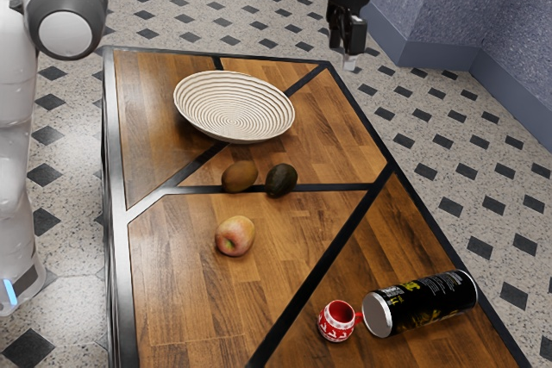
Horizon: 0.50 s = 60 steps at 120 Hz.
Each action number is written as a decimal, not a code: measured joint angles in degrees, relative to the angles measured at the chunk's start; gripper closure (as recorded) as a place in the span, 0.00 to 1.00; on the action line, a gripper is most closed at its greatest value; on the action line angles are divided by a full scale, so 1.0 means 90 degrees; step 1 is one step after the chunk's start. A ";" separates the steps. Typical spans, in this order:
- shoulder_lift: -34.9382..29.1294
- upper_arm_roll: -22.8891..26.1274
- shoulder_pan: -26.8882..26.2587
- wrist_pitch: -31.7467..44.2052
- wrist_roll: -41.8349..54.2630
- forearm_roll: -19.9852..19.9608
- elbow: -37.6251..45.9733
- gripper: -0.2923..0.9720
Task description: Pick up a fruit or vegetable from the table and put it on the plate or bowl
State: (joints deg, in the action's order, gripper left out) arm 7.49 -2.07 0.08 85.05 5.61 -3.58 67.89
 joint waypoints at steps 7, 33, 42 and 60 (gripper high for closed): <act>0.0063 -0.0008 0.0005 -0.0005 -0.0003 0.0002 -0.0004 0.23; 0.0177 -0.0048 0.0104 0.0037 0.0014 0.0029 -0.0021 0.23; 0.0135 -0.0105 0.0139 -0.0053 0.0168 0.0142 -0.0021 0.23; -0.0039 -0.0087 0.0125 -0.0430 0.0684 0.0244 -0.0002 0.23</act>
State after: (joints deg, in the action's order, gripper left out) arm 7.14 -2.85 1.20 81.18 11.77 -1.39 67.88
